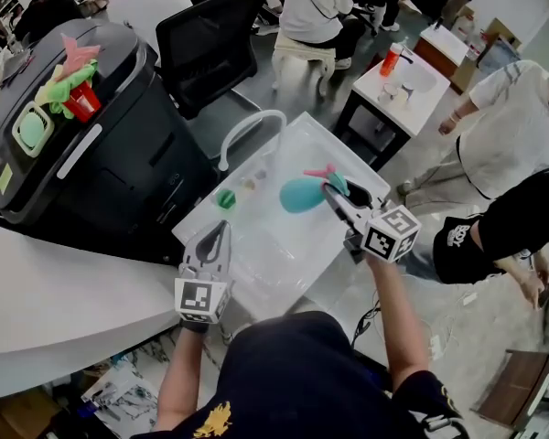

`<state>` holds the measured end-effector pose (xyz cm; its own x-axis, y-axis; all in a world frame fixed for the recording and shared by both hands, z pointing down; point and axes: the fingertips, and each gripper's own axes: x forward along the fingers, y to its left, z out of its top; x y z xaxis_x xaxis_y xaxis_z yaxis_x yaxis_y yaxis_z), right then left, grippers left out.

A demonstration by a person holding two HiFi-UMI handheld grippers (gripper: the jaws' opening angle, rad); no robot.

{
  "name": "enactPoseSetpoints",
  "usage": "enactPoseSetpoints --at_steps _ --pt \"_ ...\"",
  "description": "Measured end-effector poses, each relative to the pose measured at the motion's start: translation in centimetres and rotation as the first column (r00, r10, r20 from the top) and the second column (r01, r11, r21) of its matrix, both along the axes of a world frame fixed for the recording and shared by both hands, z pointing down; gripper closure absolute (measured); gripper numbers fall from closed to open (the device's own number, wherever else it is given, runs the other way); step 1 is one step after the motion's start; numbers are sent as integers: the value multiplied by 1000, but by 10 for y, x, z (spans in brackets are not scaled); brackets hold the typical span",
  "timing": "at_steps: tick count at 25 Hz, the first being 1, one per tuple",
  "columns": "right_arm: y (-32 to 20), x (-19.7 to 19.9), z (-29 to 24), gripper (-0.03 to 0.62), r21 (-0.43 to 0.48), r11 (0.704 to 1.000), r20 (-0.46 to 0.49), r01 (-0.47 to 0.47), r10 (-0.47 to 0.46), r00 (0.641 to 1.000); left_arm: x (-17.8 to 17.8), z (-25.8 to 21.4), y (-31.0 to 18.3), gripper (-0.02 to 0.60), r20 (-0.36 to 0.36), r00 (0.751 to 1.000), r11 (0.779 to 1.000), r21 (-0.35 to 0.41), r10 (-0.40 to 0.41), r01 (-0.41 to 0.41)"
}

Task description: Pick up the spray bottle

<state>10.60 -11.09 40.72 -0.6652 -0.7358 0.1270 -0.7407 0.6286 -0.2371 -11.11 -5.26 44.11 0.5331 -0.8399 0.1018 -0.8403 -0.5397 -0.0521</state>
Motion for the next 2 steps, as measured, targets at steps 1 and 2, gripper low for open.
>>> enactPoseSetpoints --at_steps 1,2 --pt "0 1 0 471 0 1000 0 1 -1 1000 1 0 0 563 0 1000 1000 -1 2 -2" --pt "-1 2 0 471 0 1000 0 1 -1 1000 2 0 -1 563 0 1000 1000 -2 4 -4"
